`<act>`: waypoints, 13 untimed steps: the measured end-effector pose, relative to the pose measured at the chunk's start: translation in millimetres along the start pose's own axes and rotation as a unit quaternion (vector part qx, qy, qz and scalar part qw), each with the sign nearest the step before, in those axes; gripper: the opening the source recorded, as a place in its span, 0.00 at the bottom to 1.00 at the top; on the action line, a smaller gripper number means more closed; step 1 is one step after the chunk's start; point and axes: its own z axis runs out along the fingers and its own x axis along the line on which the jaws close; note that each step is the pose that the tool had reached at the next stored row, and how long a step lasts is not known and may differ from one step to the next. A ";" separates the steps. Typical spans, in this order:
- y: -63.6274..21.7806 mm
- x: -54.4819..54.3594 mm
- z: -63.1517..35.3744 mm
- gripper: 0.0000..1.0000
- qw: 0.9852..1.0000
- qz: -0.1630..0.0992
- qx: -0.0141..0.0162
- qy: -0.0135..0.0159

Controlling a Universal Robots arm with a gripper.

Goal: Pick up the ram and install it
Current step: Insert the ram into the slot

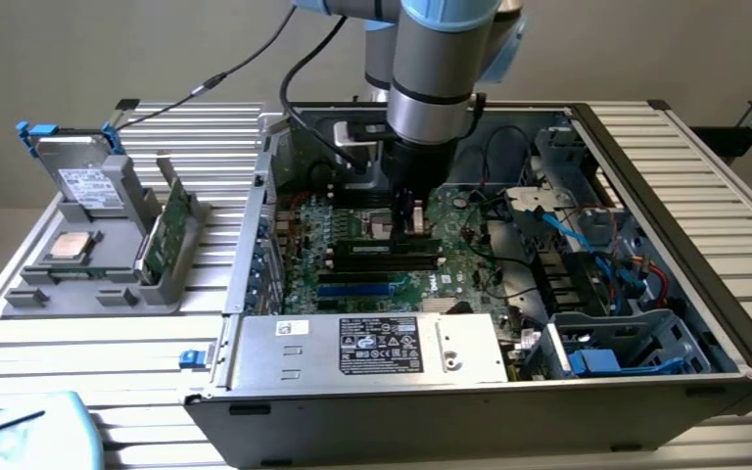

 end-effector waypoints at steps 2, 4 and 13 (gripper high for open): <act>0.5 -1.1 1.2 0.14 1.000 0.000 0.000 0.000; 1.0 -1.7 1.7 0.14 1.000 0.000 0.000 0.000; 1.3 -1.8 6.1 0.14 1.000 0.000 -0.001 0.005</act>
